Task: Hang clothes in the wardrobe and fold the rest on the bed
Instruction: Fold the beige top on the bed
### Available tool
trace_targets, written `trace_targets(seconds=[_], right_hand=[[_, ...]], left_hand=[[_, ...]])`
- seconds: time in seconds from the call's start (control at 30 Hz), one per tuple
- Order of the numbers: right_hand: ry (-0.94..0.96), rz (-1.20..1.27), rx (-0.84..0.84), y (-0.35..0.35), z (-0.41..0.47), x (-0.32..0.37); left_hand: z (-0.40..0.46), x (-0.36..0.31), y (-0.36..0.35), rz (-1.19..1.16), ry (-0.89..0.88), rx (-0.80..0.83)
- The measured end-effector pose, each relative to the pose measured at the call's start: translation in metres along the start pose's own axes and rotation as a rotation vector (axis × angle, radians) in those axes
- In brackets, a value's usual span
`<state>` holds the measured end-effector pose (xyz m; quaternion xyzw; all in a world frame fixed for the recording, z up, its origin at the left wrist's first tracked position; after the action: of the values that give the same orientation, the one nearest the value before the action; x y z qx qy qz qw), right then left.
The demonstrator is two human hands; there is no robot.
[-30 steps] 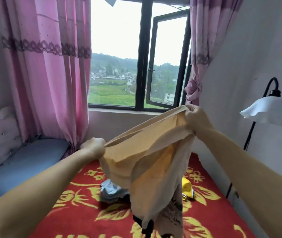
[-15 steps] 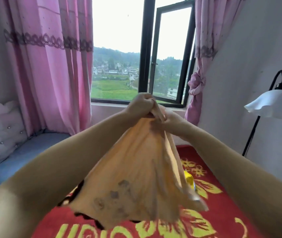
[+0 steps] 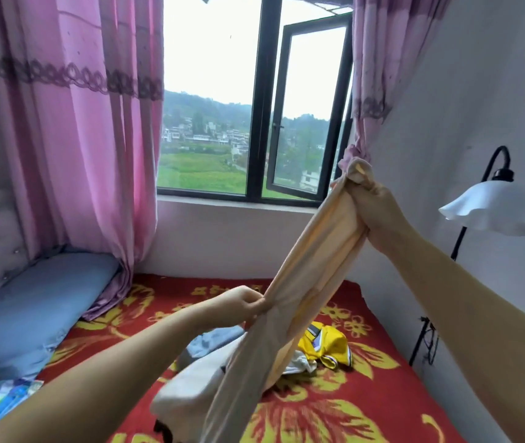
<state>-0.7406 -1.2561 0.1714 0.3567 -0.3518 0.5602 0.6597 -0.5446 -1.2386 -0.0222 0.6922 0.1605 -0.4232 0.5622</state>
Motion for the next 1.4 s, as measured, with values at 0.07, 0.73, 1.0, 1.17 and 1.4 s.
trace_targets(seconds=[0.07, 0.73, 1.0, 1.17, 1.4], right_hand=[[-0.018, -0.091, -0.062, 0.015, -0.004, -0.008], [0.011, -0.394, 0.347, -0.026, -0.038, -0.015], [-0.071, -0.672, 0.307, 0.02, -0.037, -0.053], [-0.192, -0.706, 0.594, -0.001, -0.063, -0.073], [0.116, -0.625, 0.537, -0.064, -0.064, -0.023]], left_hand=[[0.004, 0.002, 0.014, 0.121, -0.017, -0.134], [0.004, -0.077, 0.061, 0.265, 0.01, -0.305], [-0.016, -0.013, 0.091, -0.098, 0.141, -0.325], [-0.013, -0.08, 0.084, 0.141, -0.074, -0.262], [0.005, -0.141, 0.069, 0.505, -0.168, -0.22]])
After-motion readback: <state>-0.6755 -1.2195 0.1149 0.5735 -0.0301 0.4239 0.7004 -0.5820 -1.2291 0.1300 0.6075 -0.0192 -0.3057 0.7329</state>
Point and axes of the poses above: each hand's wrist, its own z-axis towards the middle knuckle, its own y-axis out of the back of the hand, x = y × z, the point moved 10 cm from there along z, towards the middle knuckle, and after that the axes turned 4 degrees about y, right-handed, at the moved point
